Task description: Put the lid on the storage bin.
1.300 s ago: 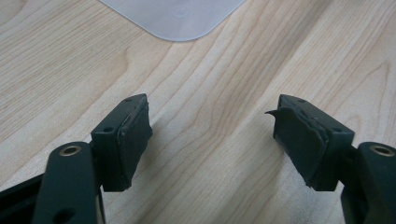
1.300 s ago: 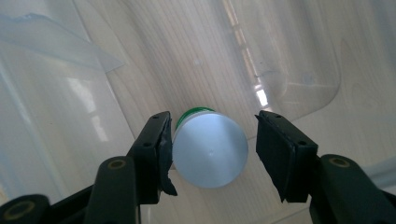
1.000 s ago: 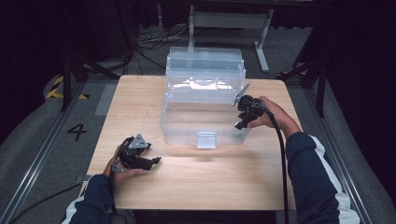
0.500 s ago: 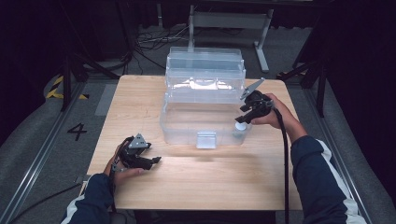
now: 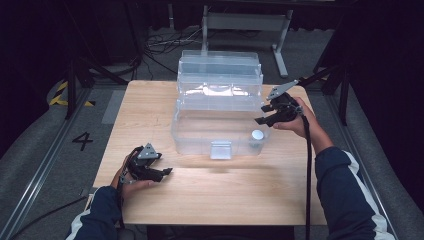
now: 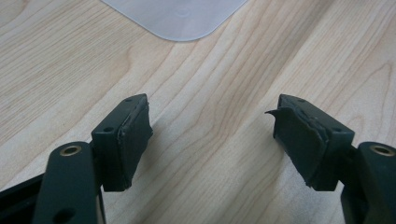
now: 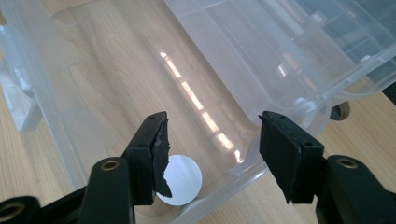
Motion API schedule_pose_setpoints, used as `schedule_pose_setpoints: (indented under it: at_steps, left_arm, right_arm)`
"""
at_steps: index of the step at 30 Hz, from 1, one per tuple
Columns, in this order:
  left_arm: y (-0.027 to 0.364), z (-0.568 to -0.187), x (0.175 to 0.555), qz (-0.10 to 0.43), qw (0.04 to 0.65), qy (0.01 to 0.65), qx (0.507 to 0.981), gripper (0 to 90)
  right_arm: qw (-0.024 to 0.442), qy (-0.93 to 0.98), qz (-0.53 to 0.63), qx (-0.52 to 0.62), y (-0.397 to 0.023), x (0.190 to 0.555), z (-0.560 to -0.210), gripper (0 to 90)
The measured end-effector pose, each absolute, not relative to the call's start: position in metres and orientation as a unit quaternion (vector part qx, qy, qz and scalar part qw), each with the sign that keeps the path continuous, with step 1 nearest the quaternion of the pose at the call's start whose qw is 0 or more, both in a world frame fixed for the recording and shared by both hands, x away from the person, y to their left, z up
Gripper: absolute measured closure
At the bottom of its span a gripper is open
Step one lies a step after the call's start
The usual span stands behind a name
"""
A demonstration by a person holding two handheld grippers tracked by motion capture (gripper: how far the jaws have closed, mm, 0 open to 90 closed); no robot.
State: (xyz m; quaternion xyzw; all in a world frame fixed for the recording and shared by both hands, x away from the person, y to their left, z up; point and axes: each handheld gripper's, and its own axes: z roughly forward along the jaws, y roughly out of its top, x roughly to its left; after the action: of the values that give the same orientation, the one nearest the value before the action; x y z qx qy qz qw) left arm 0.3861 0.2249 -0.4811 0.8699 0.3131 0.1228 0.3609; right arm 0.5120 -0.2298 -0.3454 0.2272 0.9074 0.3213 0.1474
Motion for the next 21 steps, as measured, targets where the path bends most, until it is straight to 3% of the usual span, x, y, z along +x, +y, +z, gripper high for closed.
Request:
schedule_pose_setpoints:
  at_steps: [12,21]
  left_arm:
    - [0.226,-0.468,0.388,0.126,0.373,0.323,0.861,26.4]
    - [0.214,-0.419,0.382,0.176,0.398,0.292,0.852,27.9]
  right_arm:
    - [0.161,0.896,0.341,0.236,-0.244,0.511,-0.336,42.8]
    - [0.192,0.868,0.381,0.254,-0.254,0.516,-0.317,42.1]
